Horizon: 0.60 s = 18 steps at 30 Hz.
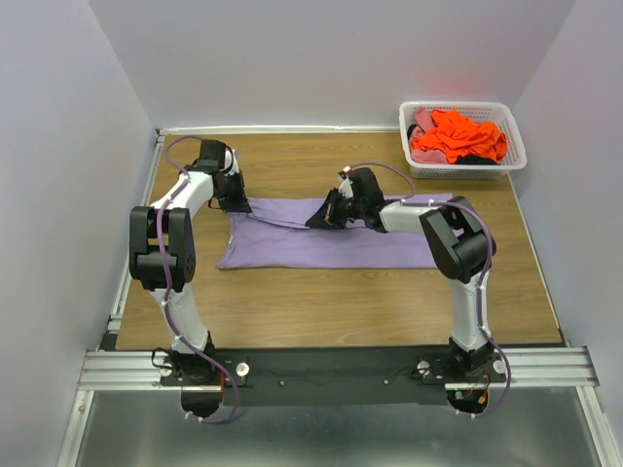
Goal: Fold and stack the t-shirts
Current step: Fold the tshirt
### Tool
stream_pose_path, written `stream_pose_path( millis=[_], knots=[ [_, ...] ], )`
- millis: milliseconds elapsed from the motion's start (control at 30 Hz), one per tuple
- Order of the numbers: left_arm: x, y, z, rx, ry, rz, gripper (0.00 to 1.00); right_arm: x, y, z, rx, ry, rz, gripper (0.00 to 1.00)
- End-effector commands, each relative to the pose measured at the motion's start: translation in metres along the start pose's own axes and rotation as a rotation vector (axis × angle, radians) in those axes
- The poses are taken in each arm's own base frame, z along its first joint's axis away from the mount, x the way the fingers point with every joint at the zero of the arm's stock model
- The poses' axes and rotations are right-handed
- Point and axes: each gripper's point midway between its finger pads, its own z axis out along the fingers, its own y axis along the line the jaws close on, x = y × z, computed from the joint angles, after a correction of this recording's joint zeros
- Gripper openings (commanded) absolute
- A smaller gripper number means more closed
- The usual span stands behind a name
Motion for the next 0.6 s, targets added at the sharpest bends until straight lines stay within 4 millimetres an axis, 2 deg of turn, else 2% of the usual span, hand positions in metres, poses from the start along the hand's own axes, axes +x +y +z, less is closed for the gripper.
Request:
stream_pose_path(
  millis=[0, 200, 333, 467, 500, 533, 567],
  knots=[
    [-0.006, -0.01, -0.017, 0.036, -0.012, 0.02, 0.0, 0.006, 0.02, -0.004, -0.032, 0.049, -0.019, 0.0],
    [0.005, 0.009, -0.012, -0.039, 0.006, 0.023, 0.0, 0.021, 0.01, 0.002, -0.005, 0.083, -0.012, 0.01],
    [0.019, 0.022, 0.0, -0.079, 0.027, 0.003, 0.0, 0.031, -0.012, 0.009, 0.047, 0.095, 0.007, 0.01],
    [0.021, 0.032, 0.003, -0.127, 0.017, -0.006, 0.04, 0.03, -0.021, 0.006, 0.093, 0.07, -0.017, 0.01],
    [0.021, 0.034, 0.003, -0.136, 0.014, -0.005, 0.18, 0.029, -0.022, 0.005, 0.102, 0.066, -0.025, 0.04],
    [0.019, 0.034, 0.002, -0.14, 0.006, -0.002, 0.19, 0.029, -0.024, 0.003, 0.113, 0.067, -0.034, 0.07],
    [0.016, 0.036, 0.0, -0.153, -0.006, -0.004, 0.27, 0.028, -0.022, 0.0, 0.12, 0.061, -0.042, 0.15]
  ],
)
